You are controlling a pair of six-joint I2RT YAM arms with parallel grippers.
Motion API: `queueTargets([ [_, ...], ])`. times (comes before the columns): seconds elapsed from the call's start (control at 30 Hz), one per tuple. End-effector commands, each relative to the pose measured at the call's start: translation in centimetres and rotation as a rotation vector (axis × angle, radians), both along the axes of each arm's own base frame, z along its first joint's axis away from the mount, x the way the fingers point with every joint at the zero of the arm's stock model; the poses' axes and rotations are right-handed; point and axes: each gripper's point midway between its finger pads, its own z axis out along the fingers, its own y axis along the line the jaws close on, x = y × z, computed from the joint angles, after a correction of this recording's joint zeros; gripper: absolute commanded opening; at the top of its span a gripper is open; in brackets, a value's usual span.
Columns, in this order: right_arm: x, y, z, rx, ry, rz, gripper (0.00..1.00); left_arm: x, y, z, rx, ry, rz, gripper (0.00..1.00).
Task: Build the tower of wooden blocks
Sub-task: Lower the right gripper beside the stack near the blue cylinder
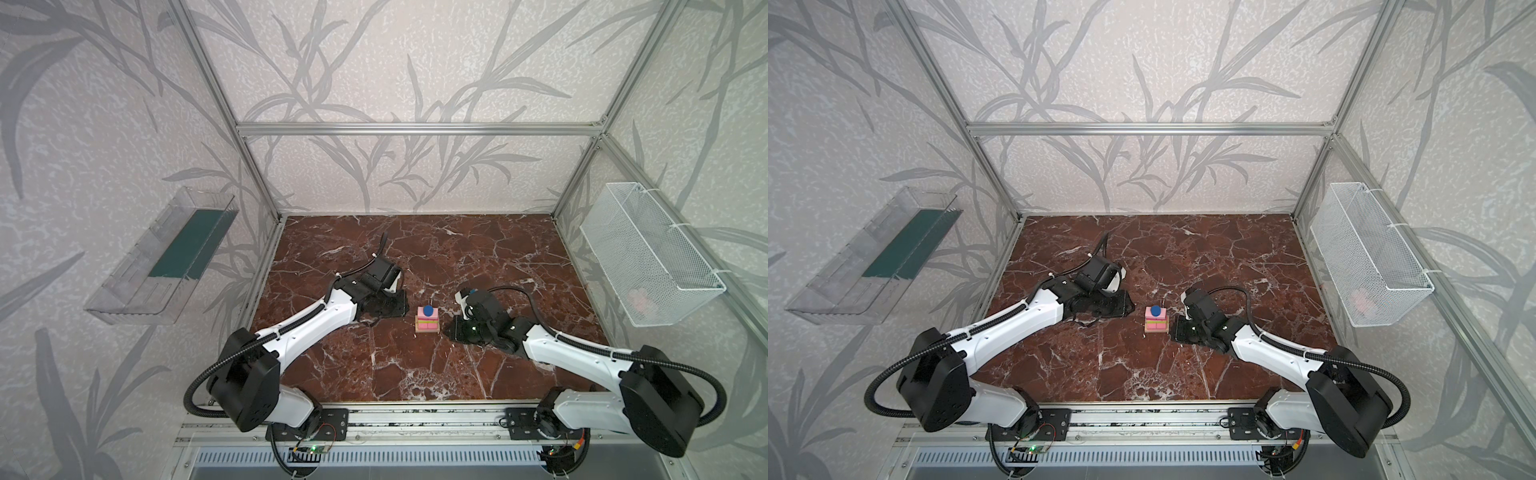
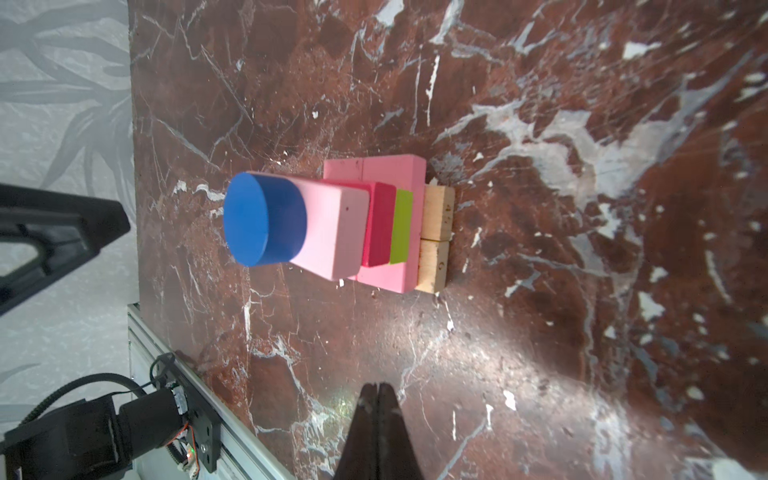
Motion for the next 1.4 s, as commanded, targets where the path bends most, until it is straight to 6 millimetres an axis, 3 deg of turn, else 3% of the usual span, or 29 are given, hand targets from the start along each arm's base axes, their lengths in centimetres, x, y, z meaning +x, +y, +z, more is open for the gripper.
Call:
queueTargets([
  [0.0,0.6,0.9,0.4,0.050,-0.017,-0.012,0.00,0.2,0.0,0.3,0.002,-0.003,-0.009,0.34],
  [0.77,1.5,2.3,0.1,0.108,-0.013,-0.031,0.00,0.0,0.1,0.2,0.006,-0.001,-0.010,0.34],
  [1.37,1.9,1.9,-0.2,0.093,-0.026,-0.059,0.00,-0.1,0.3,0.2,0.011,-0.001,-0.004,0.34],
])
